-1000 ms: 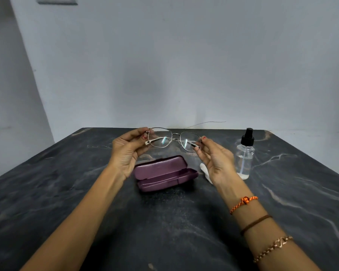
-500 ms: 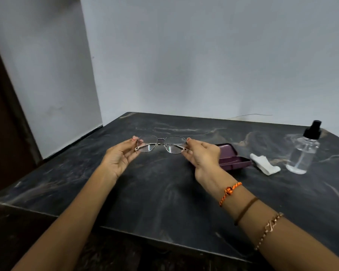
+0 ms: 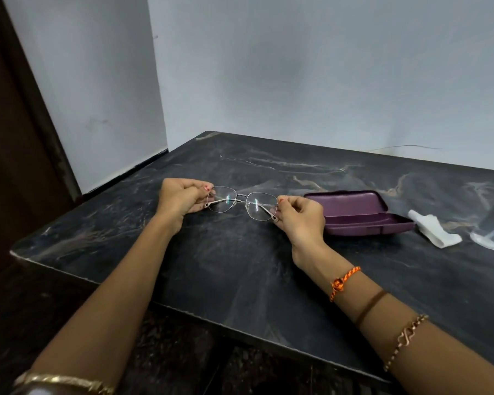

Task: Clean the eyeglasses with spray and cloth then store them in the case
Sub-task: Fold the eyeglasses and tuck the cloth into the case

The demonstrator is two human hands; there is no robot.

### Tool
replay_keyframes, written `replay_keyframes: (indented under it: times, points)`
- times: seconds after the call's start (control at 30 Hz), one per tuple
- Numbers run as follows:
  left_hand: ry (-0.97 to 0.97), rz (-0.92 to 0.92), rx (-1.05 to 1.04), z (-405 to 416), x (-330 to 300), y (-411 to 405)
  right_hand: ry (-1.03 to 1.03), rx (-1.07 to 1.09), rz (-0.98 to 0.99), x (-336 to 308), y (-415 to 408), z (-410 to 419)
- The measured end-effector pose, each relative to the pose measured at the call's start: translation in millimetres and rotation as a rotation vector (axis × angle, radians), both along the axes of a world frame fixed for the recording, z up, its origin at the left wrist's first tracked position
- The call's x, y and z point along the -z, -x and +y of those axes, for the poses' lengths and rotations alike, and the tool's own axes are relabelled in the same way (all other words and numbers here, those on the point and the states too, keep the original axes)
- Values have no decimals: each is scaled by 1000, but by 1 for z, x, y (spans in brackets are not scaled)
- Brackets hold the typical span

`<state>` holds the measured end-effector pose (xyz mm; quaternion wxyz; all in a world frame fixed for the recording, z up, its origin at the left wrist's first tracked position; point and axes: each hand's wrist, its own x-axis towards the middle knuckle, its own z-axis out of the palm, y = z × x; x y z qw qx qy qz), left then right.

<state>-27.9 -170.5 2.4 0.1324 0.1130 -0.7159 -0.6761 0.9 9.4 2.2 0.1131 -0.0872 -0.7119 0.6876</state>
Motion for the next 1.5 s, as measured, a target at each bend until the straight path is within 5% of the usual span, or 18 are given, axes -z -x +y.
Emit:
replay_keyframes:
  times: [0.27, 0.47, 1.07, 1.5]
  points:
    - [208, 118, -99, 1, 8, 1, -181, 6, 90, 0, -9, -2]
    - [539, 221, -96, 1, 11, -5, -235, -68, 103, 2, -11, -3]
    - [987, 455, -141, 5, 11, -18, -456, -255, 122, 2, -20, -8]
    - [1045, 664, -143, 40, 4, -39, -1162, 131, 1099, -16, -39, 38]
